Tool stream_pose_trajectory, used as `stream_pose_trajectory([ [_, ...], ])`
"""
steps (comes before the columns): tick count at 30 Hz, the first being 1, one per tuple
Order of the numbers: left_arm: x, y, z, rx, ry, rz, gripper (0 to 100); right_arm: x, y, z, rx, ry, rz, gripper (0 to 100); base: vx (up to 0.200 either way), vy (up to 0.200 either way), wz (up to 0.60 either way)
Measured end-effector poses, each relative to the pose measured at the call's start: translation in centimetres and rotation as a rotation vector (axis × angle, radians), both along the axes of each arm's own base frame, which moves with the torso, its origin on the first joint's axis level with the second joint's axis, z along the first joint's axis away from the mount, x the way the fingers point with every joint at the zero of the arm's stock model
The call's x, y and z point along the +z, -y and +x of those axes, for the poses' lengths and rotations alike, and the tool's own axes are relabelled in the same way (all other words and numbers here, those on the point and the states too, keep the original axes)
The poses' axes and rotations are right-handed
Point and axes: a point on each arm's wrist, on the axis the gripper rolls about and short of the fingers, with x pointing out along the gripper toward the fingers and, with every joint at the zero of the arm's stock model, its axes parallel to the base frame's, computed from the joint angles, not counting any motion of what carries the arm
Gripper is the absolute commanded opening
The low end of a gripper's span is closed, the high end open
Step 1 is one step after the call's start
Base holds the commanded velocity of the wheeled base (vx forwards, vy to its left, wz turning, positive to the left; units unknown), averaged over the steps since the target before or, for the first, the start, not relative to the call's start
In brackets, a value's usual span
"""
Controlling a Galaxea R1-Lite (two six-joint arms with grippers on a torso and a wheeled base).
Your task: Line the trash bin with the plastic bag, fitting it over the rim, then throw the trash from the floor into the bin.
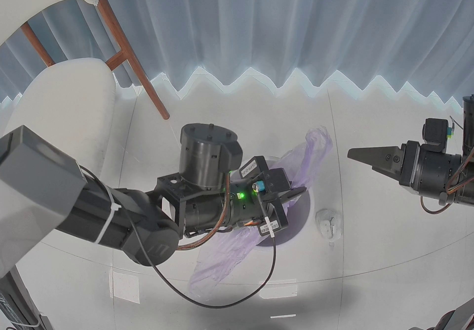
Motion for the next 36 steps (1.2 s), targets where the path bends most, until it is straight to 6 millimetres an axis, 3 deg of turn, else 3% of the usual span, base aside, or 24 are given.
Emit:
stream_pose_trajectory([
  [11, 1.7, -0.8, 0.4, -0.059, 0.231, 0.193, 0, -2.0, -0.4, 2.0, -0.022, -0.097, -0.022, 100, 0.000, 0.000, 0.00],
  [27, -0.5, 0.0, -2.4, -0.120, 0.201, 0.232, 0, -4.2, -1.4, 3.8, -0.027, -0.148, -0.054, 100, 0.000, 0.000, 0.00],
  [36, -0.6, 0.1, -2.5, -0.109, 0.209, 0.230, 0, -6.2, -1.8, 4.8, -0.053, -0.176, -0.087, 100, 0.000, 0.000, 0.00],
])
